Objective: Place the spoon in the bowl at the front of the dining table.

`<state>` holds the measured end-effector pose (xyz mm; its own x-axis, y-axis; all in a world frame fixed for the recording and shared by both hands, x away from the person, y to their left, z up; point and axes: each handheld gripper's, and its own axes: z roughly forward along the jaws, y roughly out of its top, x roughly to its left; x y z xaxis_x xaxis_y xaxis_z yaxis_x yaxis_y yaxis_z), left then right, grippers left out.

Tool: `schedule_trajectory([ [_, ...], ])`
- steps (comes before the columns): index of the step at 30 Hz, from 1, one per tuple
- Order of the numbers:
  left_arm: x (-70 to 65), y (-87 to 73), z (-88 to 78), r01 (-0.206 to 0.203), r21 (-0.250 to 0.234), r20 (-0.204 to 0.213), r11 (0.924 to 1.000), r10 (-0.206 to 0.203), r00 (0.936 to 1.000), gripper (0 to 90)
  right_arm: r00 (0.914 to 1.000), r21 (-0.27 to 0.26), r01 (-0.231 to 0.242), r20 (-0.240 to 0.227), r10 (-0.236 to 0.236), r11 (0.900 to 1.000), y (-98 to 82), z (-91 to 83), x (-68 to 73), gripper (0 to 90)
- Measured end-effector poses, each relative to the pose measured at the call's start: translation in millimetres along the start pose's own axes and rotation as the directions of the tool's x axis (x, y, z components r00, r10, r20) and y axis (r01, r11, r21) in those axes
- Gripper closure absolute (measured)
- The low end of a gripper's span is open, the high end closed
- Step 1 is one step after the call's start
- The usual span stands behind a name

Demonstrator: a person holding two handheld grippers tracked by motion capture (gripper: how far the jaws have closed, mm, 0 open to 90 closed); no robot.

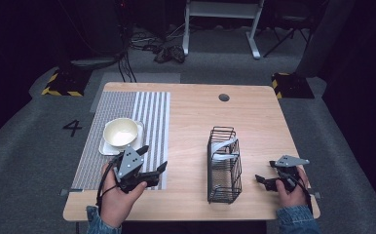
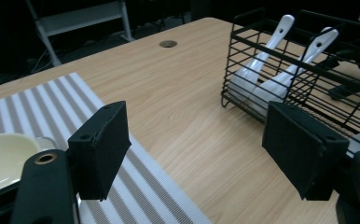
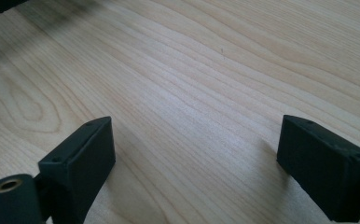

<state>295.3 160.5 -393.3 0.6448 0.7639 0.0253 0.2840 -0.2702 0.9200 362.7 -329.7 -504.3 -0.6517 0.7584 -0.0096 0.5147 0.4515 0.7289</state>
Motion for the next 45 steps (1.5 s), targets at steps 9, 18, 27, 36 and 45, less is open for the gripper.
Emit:
schedule_trajectory([
  [9,-13.5,13.7,14.1,-0.026,-0.021,0.063,0.9995,0.027,0.9976,23.1,1.0000,0.005,0.003,-0.004,-0.003,1.000,1.5,2.0,-0.4,8.9],
  [18,-21.9,23.5,20.3,-0.043,-0.041,0.109,0.9982,0.047,0.9929,23.7,1.0000,0.004,0.003,-0.004,-0.003,1.000,1.5,2.0,-0.4,8.9],
  [27,-40.6,33.4,20.1,-0.047,-0.086,0.208,0.9952,0.064,0.9761,25.4,1.0000,0.005,0.003,-0.003,-0.003,1.000,1.5,2.0,-0.3,8.9],
  [36,-61.9,37.8,27.0,-0.071,-0.124,0.368,0.9897,0.112,0.9230,27.9,1.0000,0.004,0.002,-0.003,-0.002,1.000,1.5,2.0,-0.3,8.9],
  [45,-69.7,35.7,38.6,-0.093,-0.168,0.499,0.9814,0.166,0.8505,33.9,1.0000,0.004,0.003,-0.003,-0.003,1.000,1.5,2.0,-0.4,8.9],
])
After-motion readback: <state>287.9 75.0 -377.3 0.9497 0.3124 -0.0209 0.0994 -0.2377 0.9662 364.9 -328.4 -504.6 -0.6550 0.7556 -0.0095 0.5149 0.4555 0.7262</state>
